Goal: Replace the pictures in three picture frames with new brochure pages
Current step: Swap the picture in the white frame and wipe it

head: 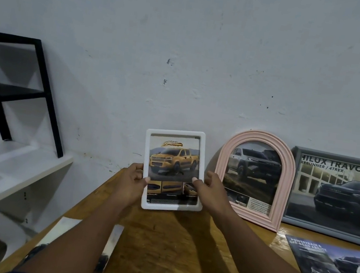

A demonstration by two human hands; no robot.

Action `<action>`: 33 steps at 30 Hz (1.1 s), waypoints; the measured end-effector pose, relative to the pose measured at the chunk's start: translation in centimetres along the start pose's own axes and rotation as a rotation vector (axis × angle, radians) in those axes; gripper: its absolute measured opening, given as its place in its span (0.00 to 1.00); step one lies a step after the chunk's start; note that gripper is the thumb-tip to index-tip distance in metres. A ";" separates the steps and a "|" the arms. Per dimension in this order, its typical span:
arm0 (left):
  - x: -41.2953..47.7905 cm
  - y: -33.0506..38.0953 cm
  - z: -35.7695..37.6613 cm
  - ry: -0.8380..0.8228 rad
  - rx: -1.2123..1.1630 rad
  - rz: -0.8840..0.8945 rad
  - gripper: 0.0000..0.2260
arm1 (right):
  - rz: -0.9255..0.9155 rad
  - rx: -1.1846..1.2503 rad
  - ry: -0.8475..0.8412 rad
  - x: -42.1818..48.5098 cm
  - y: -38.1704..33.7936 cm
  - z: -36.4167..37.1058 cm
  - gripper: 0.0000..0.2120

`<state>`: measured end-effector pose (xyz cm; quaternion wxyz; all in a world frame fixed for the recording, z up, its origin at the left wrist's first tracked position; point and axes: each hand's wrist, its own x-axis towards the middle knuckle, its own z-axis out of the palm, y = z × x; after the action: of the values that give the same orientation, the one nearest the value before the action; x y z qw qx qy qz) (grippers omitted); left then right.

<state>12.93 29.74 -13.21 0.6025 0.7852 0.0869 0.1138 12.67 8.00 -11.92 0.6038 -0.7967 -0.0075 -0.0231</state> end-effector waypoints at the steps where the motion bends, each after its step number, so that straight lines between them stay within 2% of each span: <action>1: -0.5 0.1 -0.6 -0.025 -0.023 -0.016 0.16 | -0.009 0.016 -0.009 -0.5 -0.1 -0.1 0.22; 3: -1.7 0.6 -1.6 -0.077 -0.048 -0.046 0.16 | -0.033 0.046 -0.038 -2.1 -0.6 -0.6 0.12; 4: -2.3 0.8 -1.9 -0.097 -0.047 -0.051 0.15 | -0.043 0.056 -0.036 -2.8 -0.8 -1.0 0.11; 10: -8.1 2.9 -1.5 -0.241 -0.020 -0.069 0.10 | -0.018 0.005 -0.010 -8.1 -0.3 -5.5 0.13; 15: -13.2 3.5 1.8 -0.408 0.103 -0.194 0.06 | 0.078 -0.005 -0.004 -13.2 0.8 -10.7 0.13; 17: -15.0 3.6 3.4 -0.488 0.114 -0.272 0.07 | 0.107 -0.034 -0.007 -14.9 1.0 -12.7 0.13; 20: -16.6 3.7 5.3 -0.594 0.254 -0.304 0.11 | 0.132 -0.084 0.011 -16.9 0.1 -15.4 0.14; 23: -17.6 4.7 7.0 -0.675 0.269 -0.346 0.16 | 0.125 -0.173 0.025 -18.2 -1.9 -17.4 0.16; 25: -18.1 5.9 8.0 -0.694 0.274 -0.342 0.19 | 0.111 -0.265 0.016 -18.8 -3.4 -18.2 0.16; 27: -18.6 7.4 9.0 -0.683 0.250 -0.258 0.20 | 0.096 -0.303 -0.030 -19.1 -4.4 -18.4 0.16; 33: -19.3 10.6 9.1 -0.529 0.034 -0.120 0.26 | 0.058 -0.198 -0.214 -19.5 -5.7 -14.9 0.14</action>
<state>-3.02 13.31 -6.60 0.5965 0.7912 -0.0252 -0.1325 -7.42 -4.45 -3.27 0.5185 -0.8502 -0.0464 0.0787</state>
